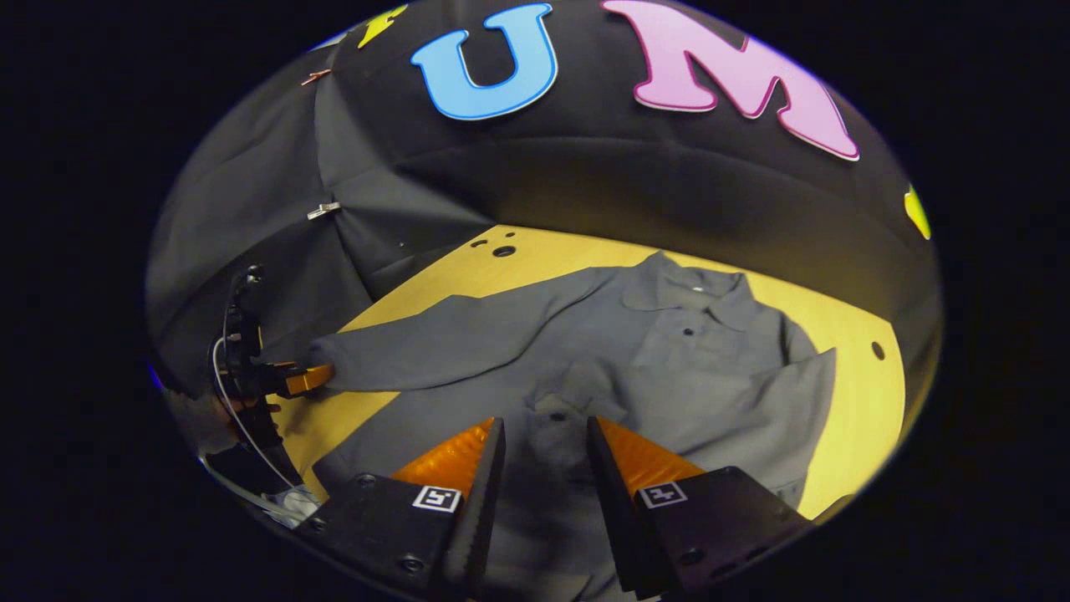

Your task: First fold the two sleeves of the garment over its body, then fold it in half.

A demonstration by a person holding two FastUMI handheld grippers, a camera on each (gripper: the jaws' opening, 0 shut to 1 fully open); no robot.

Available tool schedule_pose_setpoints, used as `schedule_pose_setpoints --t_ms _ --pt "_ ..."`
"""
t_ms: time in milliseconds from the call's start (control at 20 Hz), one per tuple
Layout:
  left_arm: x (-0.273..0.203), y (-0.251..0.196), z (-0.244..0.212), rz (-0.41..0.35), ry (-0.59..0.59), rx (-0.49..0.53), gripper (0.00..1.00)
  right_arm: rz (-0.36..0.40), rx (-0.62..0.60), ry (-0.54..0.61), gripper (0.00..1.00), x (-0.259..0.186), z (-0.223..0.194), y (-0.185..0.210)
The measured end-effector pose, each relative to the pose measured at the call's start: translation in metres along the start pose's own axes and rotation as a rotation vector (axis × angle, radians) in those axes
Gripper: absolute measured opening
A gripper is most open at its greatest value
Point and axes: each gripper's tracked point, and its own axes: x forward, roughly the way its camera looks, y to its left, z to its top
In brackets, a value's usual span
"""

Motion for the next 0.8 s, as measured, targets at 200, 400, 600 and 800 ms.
schedule_pose_setpoints --t_ms 200,400,600,800 --pt "0.007 -0.009 0.007 -0.045 0.01 0.011 0.44 -0.064 0.048 -0.025 0.62 -0.019 0.003 -0.032" --pt "0.005 -0.012 0.016 -0.019 0.021 0.038 0.06 -0.141 0.09 -0.056 0.62 -0.045 0.001 -0.066" --pt "-0.03 -0.04 0.063 -0.061 -0.109 0.071 0.05 -0.218 0.125 -0.053 0.62 -0.07 -0.016 -0.099" --pt "-0.067 -0.076 0.111 -0.131 -0.219 0.042 0.05 -0.28 0.163 -0.03 0.62 -0.092 -0.041 -0.124"
